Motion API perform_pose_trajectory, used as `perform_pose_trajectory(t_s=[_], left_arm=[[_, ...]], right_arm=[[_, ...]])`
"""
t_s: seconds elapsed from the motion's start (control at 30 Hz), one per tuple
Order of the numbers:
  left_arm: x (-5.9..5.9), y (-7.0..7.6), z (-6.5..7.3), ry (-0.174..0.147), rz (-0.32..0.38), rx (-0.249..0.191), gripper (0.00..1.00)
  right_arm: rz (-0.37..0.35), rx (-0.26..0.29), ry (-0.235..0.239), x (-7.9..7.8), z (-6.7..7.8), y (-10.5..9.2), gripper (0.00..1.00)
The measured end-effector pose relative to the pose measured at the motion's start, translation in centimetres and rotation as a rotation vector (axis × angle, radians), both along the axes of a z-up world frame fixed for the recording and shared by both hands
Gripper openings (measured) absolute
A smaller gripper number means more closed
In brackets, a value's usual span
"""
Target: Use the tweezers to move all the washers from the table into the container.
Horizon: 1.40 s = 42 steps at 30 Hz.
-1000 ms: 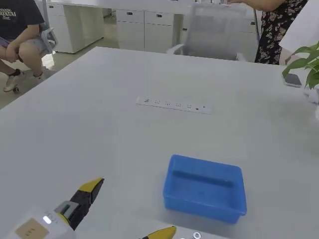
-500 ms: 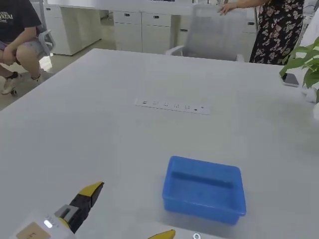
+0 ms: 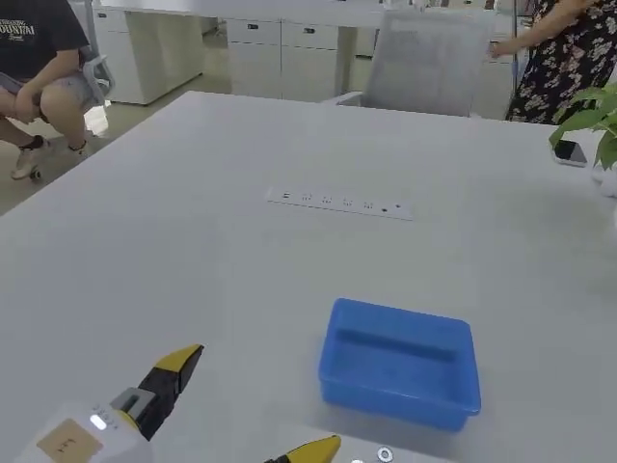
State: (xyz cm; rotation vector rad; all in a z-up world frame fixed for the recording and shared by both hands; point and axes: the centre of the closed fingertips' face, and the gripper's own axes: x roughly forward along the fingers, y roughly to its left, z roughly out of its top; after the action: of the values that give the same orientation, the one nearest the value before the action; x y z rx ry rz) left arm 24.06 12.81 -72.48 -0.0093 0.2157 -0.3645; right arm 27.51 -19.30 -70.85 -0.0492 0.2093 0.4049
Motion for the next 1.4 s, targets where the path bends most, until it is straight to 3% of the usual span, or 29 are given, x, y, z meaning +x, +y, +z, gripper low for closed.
perform_pose_trajectory(t_s=[0.43, 1.03, 1.17, 1.2, 1.23, 1.27, 1.33, 1.37, 1.4], left_arm=[[0.0, 0.1, 0.0, -0.003, 0.004, -0.004, 0.89], [-0.1, 0.1, 1.2, -0.039, 0.006, -0.043, 0.88], [-0.6, -0.4, 0.0, 0.052, -0.062, -0.054, 0.82], [-0.7, -0.5, -0.4, 0.072, -0.086, -0.043, 0.8], [-1.0, -0.6, -1.3, 0.127, -0.121, -0.023, 0.77], [-1.2, -0.7, -1.8, 0.161, -0.146, -0.007, 0.73], [-1.5, -1.5, -2.3, 0.189, -0.238, 0.04, 0.63], [-1.6, -1.6, -2.7, 0.216, -0.266, 0.067, 0.6], [-1.7, -2.2, -2.7, 0.218, -0.317, 0.079, 0.55]], right_arm=[[0.005, -0.002, 0.01, 0.0, -0.1, 0.2, 0.75], [0.024, -0.024, 0.023, -0.2, -0.3, 0.5, 0.75], [0.051, -0.077, 0.06, -0.6, -0.7, 0.9, 0.69], [0.068, -0.103, 0.087, -0.8, -1.0, 1.1, 0.68], [0.075, -0.123, 0.101, -0.8, -1.2, 1.2, 0.66], [0.104, -0.162, 0.126, -1.0, -1.5, 1.6, 0.64], [0.148, -0.173, 0.168, -1.3, -1.8, 2.6, 0.54], [0.18, -0.16, 0.166, -1.4, -1.6, 3.4, 0.5], [0.213, -0.16, 0.165, -1.4, -1.5, 4.3, 0.45]])
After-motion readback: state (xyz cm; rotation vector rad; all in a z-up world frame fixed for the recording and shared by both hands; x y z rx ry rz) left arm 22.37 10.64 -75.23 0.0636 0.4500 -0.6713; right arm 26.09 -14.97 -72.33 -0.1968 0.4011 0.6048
